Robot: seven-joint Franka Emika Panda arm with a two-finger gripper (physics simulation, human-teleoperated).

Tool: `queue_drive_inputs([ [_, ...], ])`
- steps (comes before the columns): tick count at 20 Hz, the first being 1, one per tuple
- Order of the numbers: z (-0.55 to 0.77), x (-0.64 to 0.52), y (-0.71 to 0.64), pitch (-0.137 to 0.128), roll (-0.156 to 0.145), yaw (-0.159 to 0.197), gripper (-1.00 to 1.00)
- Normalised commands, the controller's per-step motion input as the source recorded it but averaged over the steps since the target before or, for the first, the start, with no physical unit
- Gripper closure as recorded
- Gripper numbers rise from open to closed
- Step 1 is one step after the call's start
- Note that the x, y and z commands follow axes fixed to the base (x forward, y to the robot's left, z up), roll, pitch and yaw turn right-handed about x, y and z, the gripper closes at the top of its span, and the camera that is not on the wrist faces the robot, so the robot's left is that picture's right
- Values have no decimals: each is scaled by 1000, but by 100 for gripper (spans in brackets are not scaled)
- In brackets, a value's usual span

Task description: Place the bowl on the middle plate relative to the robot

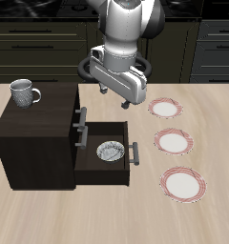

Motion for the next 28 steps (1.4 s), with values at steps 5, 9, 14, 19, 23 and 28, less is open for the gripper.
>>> queue_drive_inputs([
  [5,-66,120,-157,-14,-22,-66,-100],
  [9,-94,72,-69,-11,3,-42,-100],
  [14,-136,93,-23,-6,8,-65,-100],
  [19,-173,51,-33,-1,7,-38,-100],
  [23,-124,125,-109,-26,6,-48,-100],
  [28,-165,113,-42,0,9,-38,-100],
])
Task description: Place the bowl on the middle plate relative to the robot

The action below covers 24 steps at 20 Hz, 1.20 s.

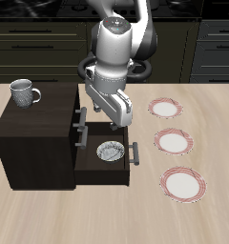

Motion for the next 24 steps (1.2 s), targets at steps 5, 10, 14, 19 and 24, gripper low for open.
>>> queue_drive_inputs([
  [5,-140,90,-75,-1,-2,-34,-100],
  [10,-144,-14,-131,-11,-1,-41,-100],
  [14,-227,82,-158,25,-16,-32,-100],
  [19,-265,-112,-104,24,-14,-25,-100],
  [24,-276,-207,-58,6,17,-66,-100],
])
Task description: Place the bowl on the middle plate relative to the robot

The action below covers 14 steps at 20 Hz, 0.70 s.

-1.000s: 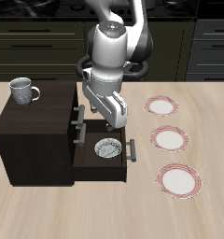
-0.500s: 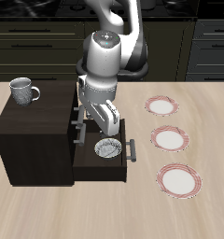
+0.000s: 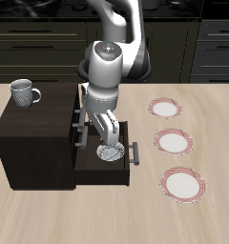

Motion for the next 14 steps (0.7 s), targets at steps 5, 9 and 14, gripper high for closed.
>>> queue_drive_inputs([
  [5,-123,-70,45,2,14,-1,-100],
  [9,-379,-2,64,42,23,8,-100],
  [14,-492,56,256,66,59,51,-100],
])
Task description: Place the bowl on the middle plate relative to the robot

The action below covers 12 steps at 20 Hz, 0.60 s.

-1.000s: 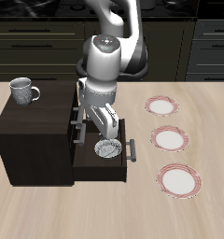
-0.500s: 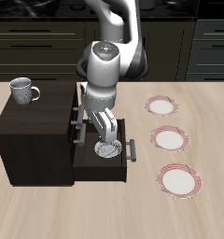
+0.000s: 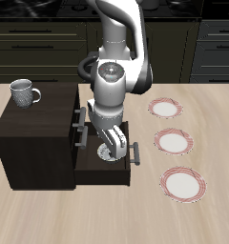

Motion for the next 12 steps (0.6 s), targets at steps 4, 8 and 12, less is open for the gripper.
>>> queue_drive_inputs([
  [4,-421,23,168,65,36,17,-100],
  [8,-340,3,69,49,71,-31,100],
  [12,17,-37,-129,-9,-11,26,100],
])
